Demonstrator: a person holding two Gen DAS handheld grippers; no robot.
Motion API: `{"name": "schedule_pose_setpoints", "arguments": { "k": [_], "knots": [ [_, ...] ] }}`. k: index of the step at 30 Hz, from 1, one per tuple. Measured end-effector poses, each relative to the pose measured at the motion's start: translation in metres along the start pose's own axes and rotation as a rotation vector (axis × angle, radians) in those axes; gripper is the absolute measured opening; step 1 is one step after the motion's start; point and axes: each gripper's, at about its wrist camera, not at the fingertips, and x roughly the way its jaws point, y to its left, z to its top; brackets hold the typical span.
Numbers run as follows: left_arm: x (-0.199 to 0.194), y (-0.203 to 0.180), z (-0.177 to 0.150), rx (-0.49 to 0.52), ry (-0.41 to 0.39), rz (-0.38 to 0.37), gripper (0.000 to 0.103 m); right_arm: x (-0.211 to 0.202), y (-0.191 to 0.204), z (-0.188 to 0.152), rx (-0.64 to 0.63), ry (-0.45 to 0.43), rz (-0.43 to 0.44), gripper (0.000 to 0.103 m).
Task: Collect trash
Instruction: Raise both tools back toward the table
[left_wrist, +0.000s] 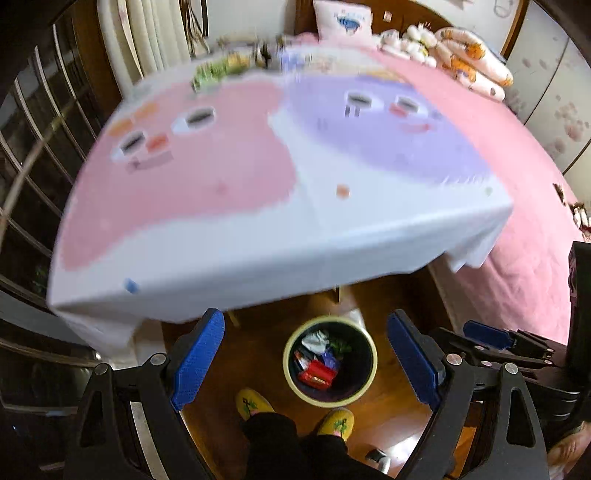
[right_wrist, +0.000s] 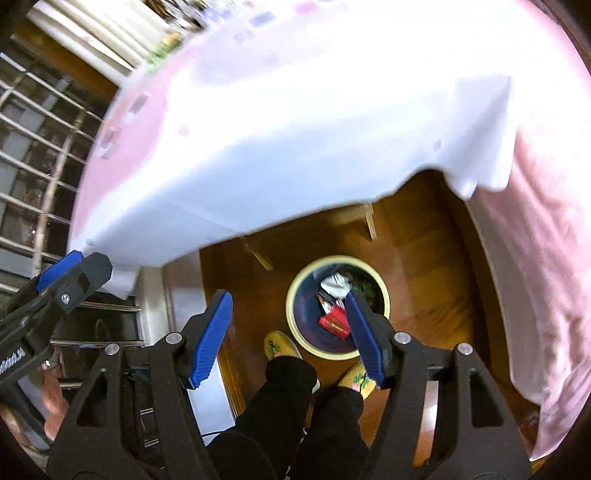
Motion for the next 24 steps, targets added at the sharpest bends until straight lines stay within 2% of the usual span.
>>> {"name": "schedule_pose_setpoints", "arguments": {
  "k": [4, 10, 17, 24],
  "knots": [
    [-0.052, 0.003, 0.016, 0.018, -0.076, 0.021, 0.091, -0.053, 0.021, 0.012, -0.056, -0.076, 0.02, 0.061],
    [-0.113, 0.013, 0.041, 0.019, -0.173, 0.064, 0.091, -0.107, 0.043, 0.028, -0.11, -0.168, 0.046, 0.061],
    [-0.156, 0.03, 0.08, -0.008, -0.248, 0.103, 0.091, -0.148, 0.07, 0.051, -0.164, -0.238, 0.069, 0.061],
    [-0.176, 0.057, 0.126, -0.009, -0.289, 0.122, 0.091, -0.168, 0.097, 0.099, -0.195, -0.311, 0.076, 0.061]
  ]
}}
